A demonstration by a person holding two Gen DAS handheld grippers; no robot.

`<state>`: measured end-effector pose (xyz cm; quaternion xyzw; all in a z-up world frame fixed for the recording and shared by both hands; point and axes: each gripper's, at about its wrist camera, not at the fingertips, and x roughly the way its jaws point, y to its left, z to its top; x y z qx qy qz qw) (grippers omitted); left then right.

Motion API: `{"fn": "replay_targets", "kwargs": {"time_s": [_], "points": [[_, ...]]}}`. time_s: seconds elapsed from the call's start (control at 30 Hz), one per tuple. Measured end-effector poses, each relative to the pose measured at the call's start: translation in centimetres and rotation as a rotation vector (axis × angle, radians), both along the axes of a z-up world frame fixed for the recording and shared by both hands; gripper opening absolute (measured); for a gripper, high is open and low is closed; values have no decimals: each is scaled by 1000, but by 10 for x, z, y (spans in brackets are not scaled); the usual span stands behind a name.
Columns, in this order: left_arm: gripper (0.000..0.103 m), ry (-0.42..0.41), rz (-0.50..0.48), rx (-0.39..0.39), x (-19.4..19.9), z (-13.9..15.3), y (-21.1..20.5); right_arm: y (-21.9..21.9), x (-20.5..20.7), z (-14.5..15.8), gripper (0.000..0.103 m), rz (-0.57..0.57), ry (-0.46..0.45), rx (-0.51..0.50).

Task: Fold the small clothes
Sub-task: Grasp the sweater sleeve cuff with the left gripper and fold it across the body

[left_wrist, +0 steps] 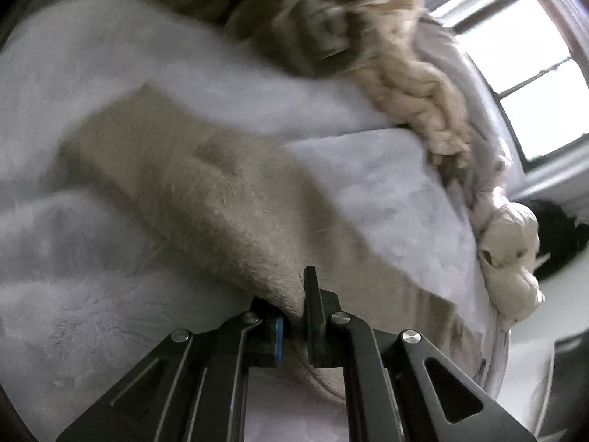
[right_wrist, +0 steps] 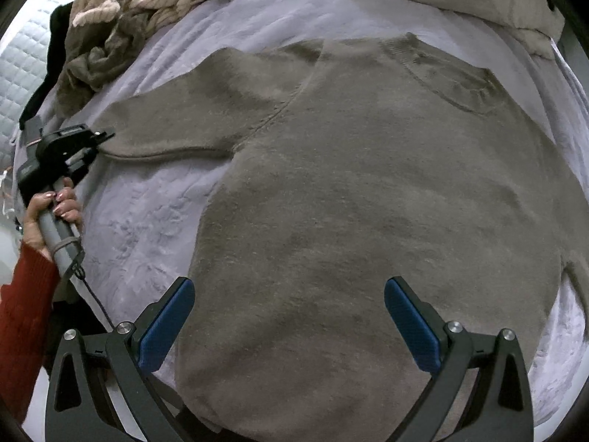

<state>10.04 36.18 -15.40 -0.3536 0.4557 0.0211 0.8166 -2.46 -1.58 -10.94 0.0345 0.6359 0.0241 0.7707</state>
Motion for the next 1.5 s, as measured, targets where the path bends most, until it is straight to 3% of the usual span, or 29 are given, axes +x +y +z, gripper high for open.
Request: {"fn": "replay_targets", "kwargs": {"time_s": [0.17,0.37,0.53,0.67,0.77,0.8,0.83,0.87,0.93,1.03,1.17,1.23,1.3,1.37,1.43,1.47,1.5], "points": [[10,-156,-159,23,4,60,-51,-28,-4,10,103,-65,-32,21],[10,-270,-431,25,25,107,-181,-78,-13,26,103,-164,-84,36],[10,-229,-658,20,29,92,-311,-134,-33,30,103,-289,-104,33],[10,-154,-814,103,8,63,-394,-182,-51,21,103,-395,-84,23],[10,-99,-859,240,-11,44,-423,-206,-60,11,103,-446,-62,15],[11,-88,-870,279,-16,40,-425,-209,-61,10,103,-454,-58,15],[29,-81,-876,307,-20,38,-426,-214,-62,8,103,-463,-55,14],[60,-73,-881,330,-26,38,-423,-218,-60,7,103,-469,-52,11],[83,-91,-845,362,-36,45,-408,-219,-54,9,103,-454,-61,1],[83,-108,-789,394,-49,64,-373,-204,-31,21,103,-360,-112,-43],[83,-74,-666,455,-42,68,-310,-146,29,35,103,-99,-226,-168],[83,-37,-622,516,-43,62,-283,-111,54,29,103,53,-264,-284],[83,50,-605,563,-34,43,-260,-75,78,11,103,212,-271,-435],[83,121,-594,574,-34,25,-245,-44,95,-21,102,364,-267,-640],[83,153,-595,579,-36,10,-240,-34,104,-43,84,444,-273,-766],[83,155,-595,579,-36,5,-240,-33,111,-50,41,475,-268,-801],[83,151,-590,580,-35,3,-241,-38,109,-48,13,463,-263,-783]]}}
